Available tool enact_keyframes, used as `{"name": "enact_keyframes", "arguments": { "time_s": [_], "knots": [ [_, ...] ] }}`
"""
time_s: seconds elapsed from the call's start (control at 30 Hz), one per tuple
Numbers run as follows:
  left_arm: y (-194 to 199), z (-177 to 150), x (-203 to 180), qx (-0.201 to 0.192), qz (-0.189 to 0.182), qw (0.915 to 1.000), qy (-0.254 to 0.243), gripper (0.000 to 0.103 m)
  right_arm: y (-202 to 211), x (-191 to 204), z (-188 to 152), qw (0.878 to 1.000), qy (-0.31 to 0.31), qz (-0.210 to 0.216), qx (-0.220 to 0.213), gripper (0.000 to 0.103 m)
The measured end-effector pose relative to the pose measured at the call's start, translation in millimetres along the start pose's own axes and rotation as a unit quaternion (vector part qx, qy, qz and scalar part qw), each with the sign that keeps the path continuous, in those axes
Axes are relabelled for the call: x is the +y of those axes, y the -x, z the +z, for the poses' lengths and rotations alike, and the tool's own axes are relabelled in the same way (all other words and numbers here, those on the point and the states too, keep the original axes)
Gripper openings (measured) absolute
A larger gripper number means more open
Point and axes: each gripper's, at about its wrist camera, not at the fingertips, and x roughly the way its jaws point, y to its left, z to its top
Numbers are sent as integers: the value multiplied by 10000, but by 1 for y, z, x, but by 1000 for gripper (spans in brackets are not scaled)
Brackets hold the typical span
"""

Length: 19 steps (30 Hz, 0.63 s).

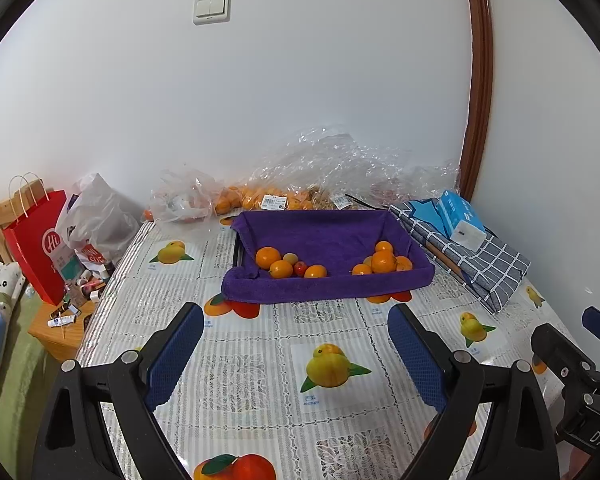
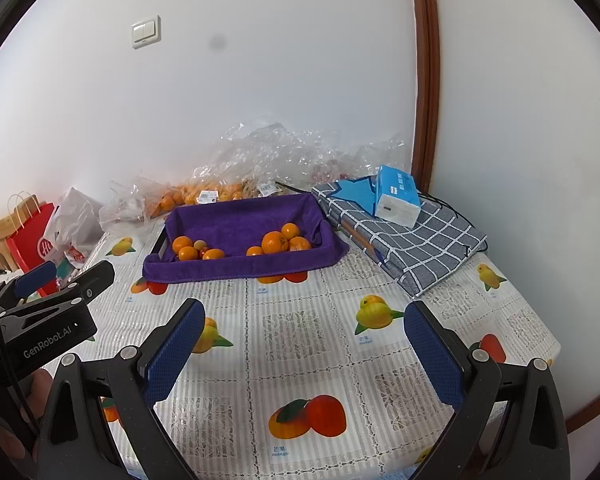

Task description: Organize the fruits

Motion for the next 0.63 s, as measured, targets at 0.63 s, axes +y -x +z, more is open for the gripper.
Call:
{"name": "enact_keyframes", "arguments": {
  "time_s": [0.63],
  "knots": [
    [3,1,-1,-46,-18,10000,17,93,5,1,2,10000,9,9,-52,99]
  ]
}}
